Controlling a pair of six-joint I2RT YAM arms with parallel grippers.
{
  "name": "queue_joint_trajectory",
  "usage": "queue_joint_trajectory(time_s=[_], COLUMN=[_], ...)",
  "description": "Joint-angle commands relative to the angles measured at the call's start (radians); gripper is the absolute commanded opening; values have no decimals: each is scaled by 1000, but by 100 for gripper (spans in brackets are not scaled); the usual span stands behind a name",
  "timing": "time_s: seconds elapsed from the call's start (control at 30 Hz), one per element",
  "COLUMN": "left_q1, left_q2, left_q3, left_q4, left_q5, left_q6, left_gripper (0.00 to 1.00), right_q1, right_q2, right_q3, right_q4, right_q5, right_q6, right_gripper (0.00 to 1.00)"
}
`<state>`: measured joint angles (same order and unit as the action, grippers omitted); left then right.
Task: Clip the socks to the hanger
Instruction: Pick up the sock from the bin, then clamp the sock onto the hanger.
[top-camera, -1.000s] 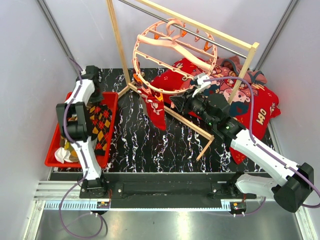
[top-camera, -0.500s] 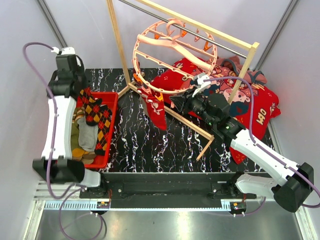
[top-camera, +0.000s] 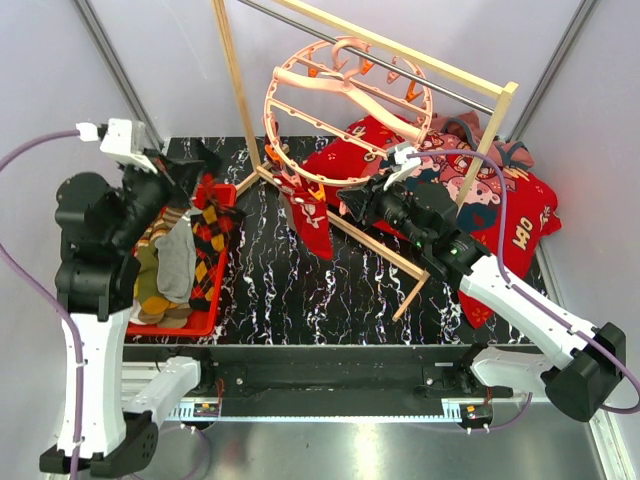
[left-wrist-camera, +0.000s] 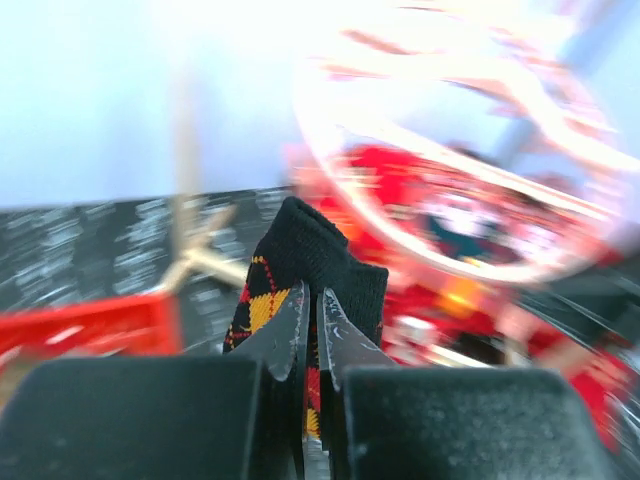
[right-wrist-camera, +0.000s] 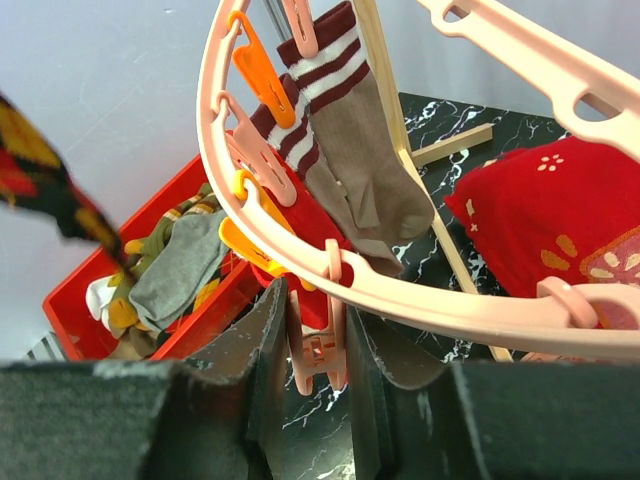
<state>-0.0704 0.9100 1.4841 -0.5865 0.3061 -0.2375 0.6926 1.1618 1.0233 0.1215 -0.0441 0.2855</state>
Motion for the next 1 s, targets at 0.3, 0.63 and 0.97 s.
queue_joint_trajectory(time_s=[0.3,0.63,0.97], left_q1=[-544,-743,-743], left_q2=[-83,90,191], left_q3=[-499,-697,-820], left_q4=[736,1097,1289], left_q5=[17,-177,-271], left_q6=[-195,-223,-341], left_gripper=[0,0,0], right_q1=[-2,-2,-2], right_q2=[38,16,-17], right_q3=[70,92,98], right_q4=[-29,-48,-63], right_q5=[3,21,39], right_q6=[103,90,50], right_gripper=[7,7,6])
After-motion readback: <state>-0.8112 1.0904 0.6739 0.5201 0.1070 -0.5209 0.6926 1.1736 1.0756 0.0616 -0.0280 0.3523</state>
